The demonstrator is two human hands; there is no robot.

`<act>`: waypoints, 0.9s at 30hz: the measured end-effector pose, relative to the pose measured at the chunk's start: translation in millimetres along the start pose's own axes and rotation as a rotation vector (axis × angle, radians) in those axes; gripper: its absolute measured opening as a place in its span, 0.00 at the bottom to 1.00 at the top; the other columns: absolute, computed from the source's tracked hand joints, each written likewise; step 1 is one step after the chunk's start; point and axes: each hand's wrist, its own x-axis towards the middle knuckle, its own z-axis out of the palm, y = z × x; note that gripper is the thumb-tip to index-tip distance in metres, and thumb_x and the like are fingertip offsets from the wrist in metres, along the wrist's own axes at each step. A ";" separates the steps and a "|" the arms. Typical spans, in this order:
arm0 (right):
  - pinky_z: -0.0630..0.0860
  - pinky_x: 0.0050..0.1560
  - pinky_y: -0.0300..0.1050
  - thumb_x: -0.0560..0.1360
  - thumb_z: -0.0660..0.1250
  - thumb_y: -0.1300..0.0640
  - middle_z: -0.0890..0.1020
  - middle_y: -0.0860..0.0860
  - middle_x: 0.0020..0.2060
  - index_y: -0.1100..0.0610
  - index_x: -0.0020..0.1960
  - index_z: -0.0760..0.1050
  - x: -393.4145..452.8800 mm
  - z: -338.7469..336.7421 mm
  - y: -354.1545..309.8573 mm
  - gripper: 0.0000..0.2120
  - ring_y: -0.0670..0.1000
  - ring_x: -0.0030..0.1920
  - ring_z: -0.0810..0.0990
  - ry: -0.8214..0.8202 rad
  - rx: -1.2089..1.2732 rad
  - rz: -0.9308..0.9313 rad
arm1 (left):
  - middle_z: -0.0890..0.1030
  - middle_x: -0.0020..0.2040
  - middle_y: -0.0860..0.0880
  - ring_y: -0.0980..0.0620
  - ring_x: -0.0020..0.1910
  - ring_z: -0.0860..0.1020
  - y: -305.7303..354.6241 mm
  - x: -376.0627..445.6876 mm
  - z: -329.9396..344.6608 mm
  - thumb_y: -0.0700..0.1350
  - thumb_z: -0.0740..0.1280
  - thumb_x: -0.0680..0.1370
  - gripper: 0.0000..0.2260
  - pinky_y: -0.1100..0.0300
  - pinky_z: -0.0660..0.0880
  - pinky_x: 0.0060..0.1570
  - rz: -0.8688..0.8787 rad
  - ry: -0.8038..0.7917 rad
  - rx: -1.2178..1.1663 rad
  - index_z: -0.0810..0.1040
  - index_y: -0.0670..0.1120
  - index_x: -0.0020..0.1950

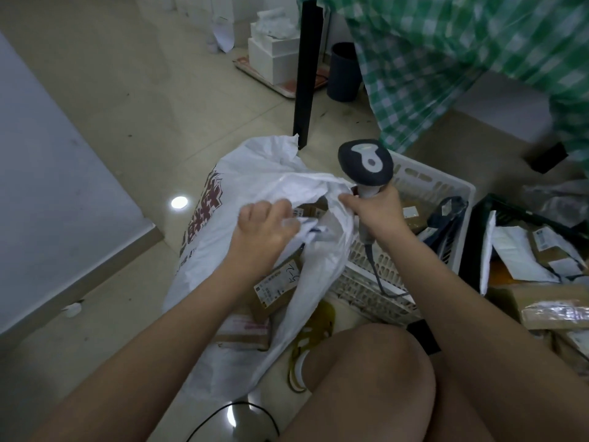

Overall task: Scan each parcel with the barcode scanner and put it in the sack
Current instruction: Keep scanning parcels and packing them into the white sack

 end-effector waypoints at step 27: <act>0.69 0.51 0.41 0.71 0.72 0.63 0.78 0.52 0.52 0.61 0.61 0.71 -2.2 4.7 -7.1 0.21 0.49 0.51 0.75 0.005 -0.059 0.009 | 0.68 0.66 0.38 0.38 0.63 0.68 -21.3 -114.5 54.5 0.50 0.71 0.75 0.25 0.45 0.70 0.58 -0.952 -0.455 -0.352 0.67 0.42 0.67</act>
